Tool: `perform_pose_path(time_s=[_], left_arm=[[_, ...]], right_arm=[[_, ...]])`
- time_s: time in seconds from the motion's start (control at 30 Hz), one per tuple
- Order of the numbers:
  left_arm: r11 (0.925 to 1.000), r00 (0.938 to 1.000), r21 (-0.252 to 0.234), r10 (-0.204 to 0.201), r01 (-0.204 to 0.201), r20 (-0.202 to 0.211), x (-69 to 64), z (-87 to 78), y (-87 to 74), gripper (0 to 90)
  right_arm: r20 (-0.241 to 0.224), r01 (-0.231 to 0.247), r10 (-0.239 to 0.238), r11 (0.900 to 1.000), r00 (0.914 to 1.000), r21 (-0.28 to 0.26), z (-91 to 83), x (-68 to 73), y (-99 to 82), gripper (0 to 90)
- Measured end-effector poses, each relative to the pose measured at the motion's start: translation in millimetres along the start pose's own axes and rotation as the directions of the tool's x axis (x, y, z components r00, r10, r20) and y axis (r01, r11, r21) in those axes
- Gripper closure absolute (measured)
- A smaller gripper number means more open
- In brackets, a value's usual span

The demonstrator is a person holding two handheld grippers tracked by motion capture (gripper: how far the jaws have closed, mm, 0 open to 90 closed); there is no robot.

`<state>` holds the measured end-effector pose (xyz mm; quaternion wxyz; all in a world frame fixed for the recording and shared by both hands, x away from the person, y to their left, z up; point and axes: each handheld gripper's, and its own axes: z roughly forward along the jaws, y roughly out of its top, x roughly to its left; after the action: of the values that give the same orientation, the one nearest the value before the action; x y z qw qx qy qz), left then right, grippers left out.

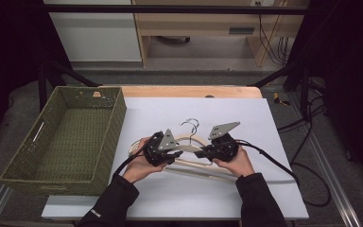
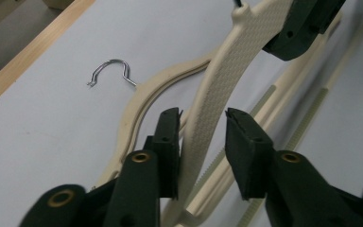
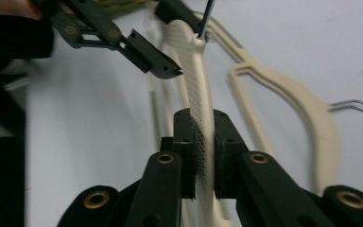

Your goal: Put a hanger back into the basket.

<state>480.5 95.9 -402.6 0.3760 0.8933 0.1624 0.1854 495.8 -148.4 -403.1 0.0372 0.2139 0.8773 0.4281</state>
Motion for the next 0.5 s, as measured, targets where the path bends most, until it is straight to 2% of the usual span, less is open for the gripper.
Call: perform_pose_path(time_s=[0.03,0.07,0.1,0.13,0.17,0.23,0.27,0.4,0.43,0.47,0.5], left_arm=[[1.0,0.9999,-0.005,-0.004,0.004,0.011,-0.9,-4.5,-0.5,57.3],[1.0,0.9999,-0.005,-0.004,0.004,0.011,-0.9,-4.5,-0.5,53.5],[0.9996,0.9985,-0.014,-0.024,0.024,0.05,-2.1,-15.7,-1.2,50.9],[0.9996,0.9985,-0.014,-0.024,0.024,0.05,-2.1,-15.7,-1.2,47.5],[0.9984,0.9965,-0.038,-0.039,0.042,0.075,-4.2,-28.1,-2.0,45.4],[0.9979,0.9964,-0.049,-0.039,0.043,0.076,-5.5,-34.5,-2.2,43.5],[0.9966,0.9938,-0.061,-0.05,0.056,0.1,-7.0,-45.8,-2.5,42.2],[0.9958,0.9897,-0.061,-0.059,0.067,0.13,-8.9,-56.7,-3.5,41.1],[0.9952,0.9856,-0.063,-0.065,0.075,0.156,-10.4,-61.4,-4.1,41.8],[0.9952,0.9856,-0.063,-0.065,0.075,0.156,-10.4,-61.4,-4.1,43.1],[0.9949,0.9808,-0.066,-0.063,0.076,0.184,-12.4,-64.1,-4.8,44.6]], right_arm=[[-0.031,-0.004,0.003,0.9999,0.9995,-0.013,-1.7,2.4,0.0,85.2],[-0.031,-0.004,0.003,0.9999,0.9995,-0.013,-1.7,2.4,0.0,85.2],[-0.054,0.011,-0.013,0.9995,0.9985,-0.03,-6.2,8.6,0.0,86.1],[-0.054,0.011,-0.013,0.9995,0.9985,-0.03,-6.2,8.6,0.0,86.1],[-0.07,0.013,-0.015,0.9992,0.9974,-0.038,-11.2,12.8,-0.5,86.3],[-0.072,0.017,-0.02,0.9991,0.9972,-0.039,-14.2,14.7,-0.7,86.4],[-0.082,0.023,-0.027,0.9986,0.9963,-0.048,-20.0,18.0,-0.9,86.4],[-0.098,0.048,-0.055,0.9965,0.9937,-0.068,-30.1,27.5,1.2,86.4],[-0.099,0.062,-0.068,0.9961,0.9928,-0.063,-31.0,31.4,2.6,86.4],[-0.097,0.08,-0.086,0.995,0.9915,-0.06,-31.3,35.5,4.3,86.4],[-0.11,0.092,-0.098,0.9938,0.9891,-0.063,-31.2,39.1,5.9,86.4]])
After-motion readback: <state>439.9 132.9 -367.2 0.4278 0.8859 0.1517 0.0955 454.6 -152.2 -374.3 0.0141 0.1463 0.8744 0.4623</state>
